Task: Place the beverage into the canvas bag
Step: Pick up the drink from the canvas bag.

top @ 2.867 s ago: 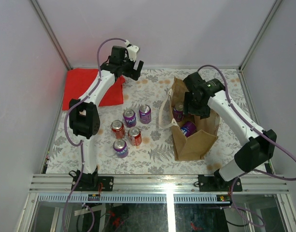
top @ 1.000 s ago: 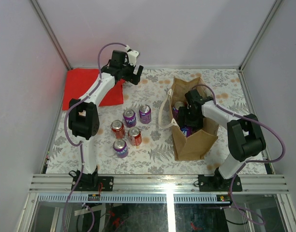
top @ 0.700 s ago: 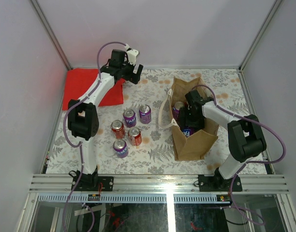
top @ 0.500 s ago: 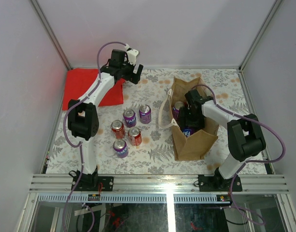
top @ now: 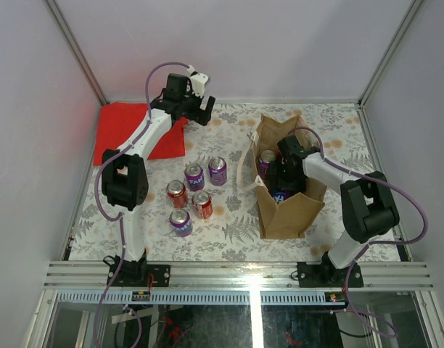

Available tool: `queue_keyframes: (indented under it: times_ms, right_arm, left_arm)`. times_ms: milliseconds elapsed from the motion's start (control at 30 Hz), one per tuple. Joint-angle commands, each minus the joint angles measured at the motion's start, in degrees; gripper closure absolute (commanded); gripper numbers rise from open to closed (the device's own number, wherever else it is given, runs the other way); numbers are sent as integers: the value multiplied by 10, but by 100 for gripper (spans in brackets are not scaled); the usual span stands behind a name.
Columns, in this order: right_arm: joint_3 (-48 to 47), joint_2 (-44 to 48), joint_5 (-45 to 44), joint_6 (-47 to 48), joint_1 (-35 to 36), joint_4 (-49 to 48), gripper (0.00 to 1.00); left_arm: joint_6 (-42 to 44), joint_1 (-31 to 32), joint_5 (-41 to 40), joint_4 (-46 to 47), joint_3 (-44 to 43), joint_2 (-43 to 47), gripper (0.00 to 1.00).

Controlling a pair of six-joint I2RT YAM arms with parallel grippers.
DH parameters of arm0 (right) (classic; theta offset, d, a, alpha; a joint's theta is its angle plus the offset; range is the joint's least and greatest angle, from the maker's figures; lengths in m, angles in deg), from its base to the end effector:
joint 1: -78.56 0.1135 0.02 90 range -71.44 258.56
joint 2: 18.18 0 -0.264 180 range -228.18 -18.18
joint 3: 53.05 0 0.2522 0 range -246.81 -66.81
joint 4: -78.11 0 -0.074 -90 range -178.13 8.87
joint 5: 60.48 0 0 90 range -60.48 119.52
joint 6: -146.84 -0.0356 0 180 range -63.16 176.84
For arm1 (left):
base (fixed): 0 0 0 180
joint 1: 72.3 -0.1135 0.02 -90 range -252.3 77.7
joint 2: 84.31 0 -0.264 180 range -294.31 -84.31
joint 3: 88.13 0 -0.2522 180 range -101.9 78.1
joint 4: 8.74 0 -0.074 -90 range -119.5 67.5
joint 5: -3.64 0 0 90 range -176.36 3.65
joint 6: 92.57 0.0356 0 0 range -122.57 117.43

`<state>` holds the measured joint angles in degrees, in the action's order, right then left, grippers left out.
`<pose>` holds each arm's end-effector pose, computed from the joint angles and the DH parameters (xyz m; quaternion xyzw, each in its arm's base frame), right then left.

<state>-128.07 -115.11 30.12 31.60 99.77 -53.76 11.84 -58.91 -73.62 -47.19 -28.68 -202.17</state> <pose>0.3012 0.1173 0.1784 0.0337 0.9843 0.0731 0.1572 0.4686 -0.1196 0.2952 0.2616 0.8465 -0.0947 0.4539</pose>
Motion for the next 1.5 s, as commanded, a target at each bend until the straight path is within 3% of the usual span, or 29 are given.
queue_keyframes:
  times_ms: [0, 200, 600, 933, 1067, 1267, 1367, 1467]
  right_arm:
    - [62, 2, -28, 3, -4, 29, 20]
    - [84, 43, -20, 16, -4, 15, 19]
    - [24, -45, -39, 26, 0, 61, 21]
    - [32, -26, -47, 15, 0, 77, 22]
    - [45, -13, -40, 14, 0, 78, 38]
    - [51, 12, -12, 17, 1, 78, 94]
    - [40, 34, -7, 24, 0, 82, 100]
    - [16, 57, -12, 30, 0, 92, 100]
  left_arm:
    - [4, -3, 12, 36, 6, 14, 1]
    - [12, -3, 15, 36, 6, 16, 1]
    - [17, -3, 16, 35, 6, 18, 1]
    - [12, -3, 16, 35, 14, 20, 1]
    - [15, -2, 18, 36, 14, 19, 1]
    - [16, -3, 19, 36, 16, 22, 1]
    - [15, -3, 20, 35, 19, 23, 1]
    - [15, -3, 22, 35, 21, 23, 1]
